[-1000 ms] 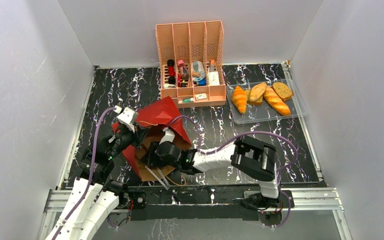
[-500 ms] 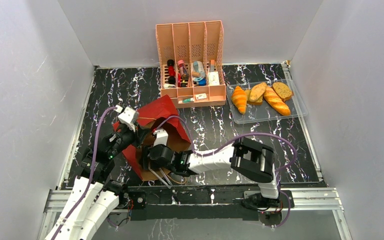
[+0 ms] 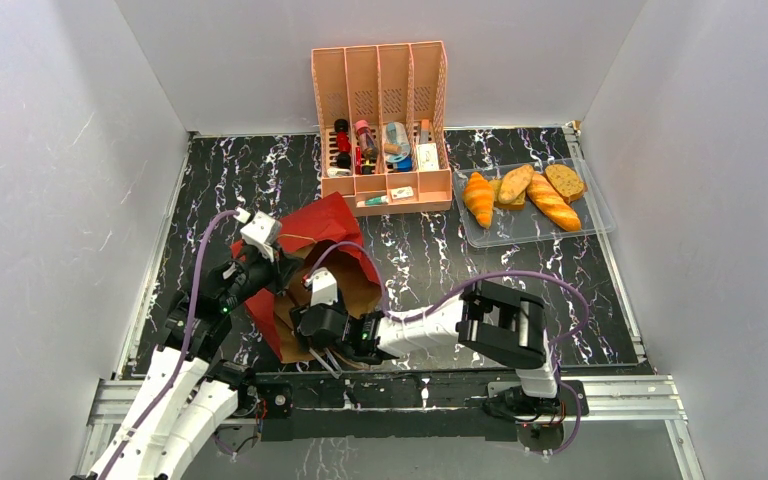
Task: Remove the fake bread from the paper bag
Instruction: Pick up the clamp from the paper bag.
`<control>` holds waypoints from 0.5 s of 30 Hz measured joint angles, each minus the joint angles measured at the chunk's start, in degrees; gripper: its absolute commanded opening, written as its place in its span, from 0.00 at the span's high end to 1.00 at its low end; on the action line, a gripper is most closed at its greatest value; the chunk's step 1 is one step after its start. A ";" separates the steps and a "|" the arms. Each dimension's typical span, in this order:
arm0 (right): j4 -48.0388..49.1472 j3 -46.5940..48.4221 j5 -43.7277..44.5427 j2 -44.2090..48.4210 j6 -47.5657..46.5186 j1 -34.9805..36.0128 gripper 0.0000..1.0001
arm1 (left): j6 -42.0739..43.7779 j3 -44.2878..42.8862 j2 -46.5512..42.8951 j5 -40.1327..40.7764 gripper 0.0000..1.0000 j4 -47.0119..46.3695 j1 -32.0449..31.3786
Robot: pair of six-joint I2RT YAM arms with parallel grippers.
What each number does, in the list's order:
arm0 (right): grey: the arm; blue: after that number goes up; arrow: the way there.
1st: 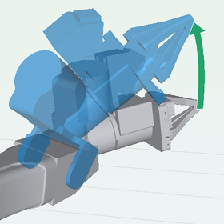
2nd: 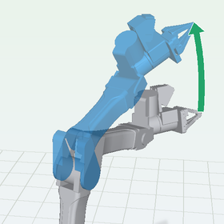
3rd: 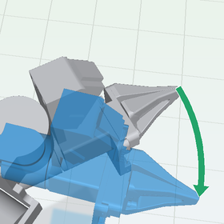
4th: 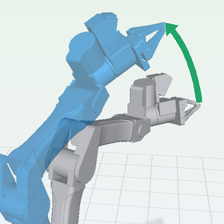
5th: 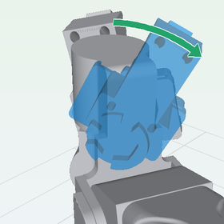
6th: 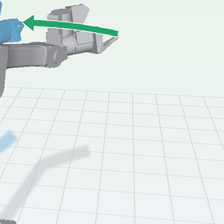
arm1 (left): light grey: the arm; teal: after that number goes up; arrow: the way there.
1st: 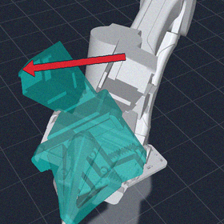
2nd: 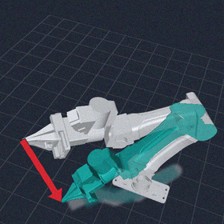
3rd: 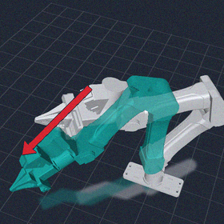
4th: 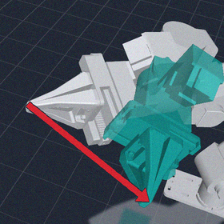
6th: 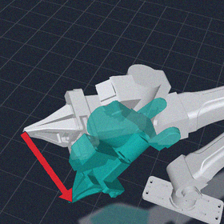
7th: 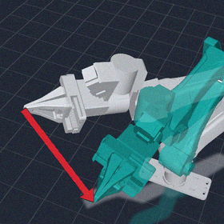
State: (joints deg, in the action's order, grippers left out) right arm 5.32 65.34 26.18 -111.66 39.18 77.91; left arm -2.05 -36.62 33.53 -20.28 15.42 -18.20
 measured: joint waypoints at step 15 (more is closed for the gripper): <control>7.68 0.54 -1.06 -4.07 -3.63 -0.02 0.40 | -0.14 0.00 2.23 -0.65 1.00 -0.53 0.00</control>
State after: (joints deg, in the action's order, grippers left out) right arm 13.00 65.89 25.12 -115.72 35.54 77.89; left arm -2.20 -36.62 35.75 -20.93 14.89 -18.20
